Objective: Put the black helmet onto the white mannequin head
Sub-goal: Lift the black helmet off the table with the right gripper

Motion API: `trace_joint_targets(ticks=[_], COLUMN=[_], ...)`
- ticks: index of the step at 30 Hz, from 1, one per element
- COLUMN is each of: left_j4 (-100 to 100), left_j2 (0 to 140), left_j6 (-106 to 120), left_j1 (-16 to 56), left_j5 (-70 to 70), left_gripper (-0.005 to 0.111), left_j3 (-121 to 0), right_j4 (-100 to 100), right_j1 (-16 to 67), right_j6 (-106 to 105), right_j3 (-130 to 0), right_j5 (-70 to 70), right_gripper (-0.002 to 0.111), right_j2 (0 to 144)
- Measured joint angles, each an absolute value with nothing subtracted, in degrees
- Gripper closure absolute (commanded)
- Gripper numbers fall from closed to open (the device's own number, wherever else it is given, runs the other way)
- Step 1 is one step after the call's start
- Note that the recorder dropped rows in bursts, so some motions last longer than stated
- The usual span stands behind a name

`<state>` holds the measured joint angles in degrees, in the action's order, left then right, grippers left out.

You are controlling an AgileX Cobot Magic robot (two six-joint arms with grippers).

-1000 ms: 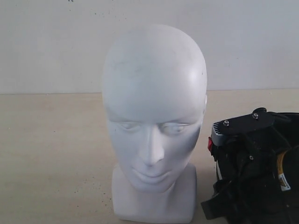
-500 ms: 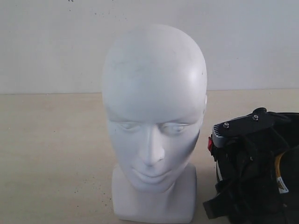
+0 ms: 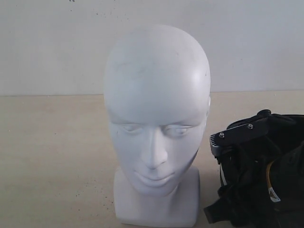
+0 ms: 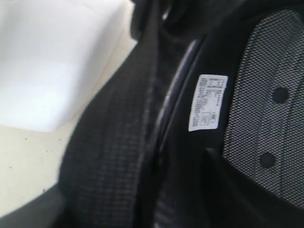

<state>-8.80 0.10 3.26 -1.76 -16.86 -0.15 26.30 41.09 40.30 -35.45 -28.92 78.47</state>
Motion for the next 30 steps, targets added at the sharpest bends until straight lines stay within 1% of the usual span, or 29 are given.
trace_joint_targets(ticks=[1, 3, 6, 13, 15, 19, 20, 30], left_j4=[-8.8, -8.8, -8.8, -8.8, -8.8, -8.8, -8.8, -8.8], left_j2=[0.1, 0.1, 0.1, 0.1, 0.1, 0.1, 0.1, 0.1], left_j6=[3.26, 3.26, 3.26, 3.26, 3.26, 3.26, 3.26, 3.26], left_j1=[-1.76, -1.76, -1.76, -1.76, -1.76, -1.76, -1.76, -1.76], left_j5=[-16.86, -16.86, -16.86, -16.86, -16.86, -16.86, -16.86, -16.86], left_gripper=[0.102, 0.102, 0.102, 0.102, 0.102, 0.102, 0.102, 0.102], left_j3=[-0.15, -0.15, -0.15, -0.15, -0.15, -0.15, -0.15, -0.15], right_j4=[26.91, 27.89, 28.71, 28.95, 29.05, 30.28, 30.72, 32.65], right_j1=[41.09, 41.1, 41.1, 41.1, 41.1, 41.21, 41.21, 41.21], right_j6=[41.09, 42.15, 42.82, 43.19, 44.09, 44.71, 44.84, 45.18], right_j3=[-35.45, -35.45, -35.45, -35.45, -35.45, -35.45, -35.45, -38.1], right_j5=[-29.07, -28.96, -29.2, -29.2, -29.32, -30.09, -30.51, -38.56], right_gripper=[0.069, 0.073, 0.07, 0.071, 0.079, 0.104, 0.108, 0.108], right_j2=[78.47, 78.47, 78.47, 78.47, 78.47, 78.47, 78.47, 78.47])
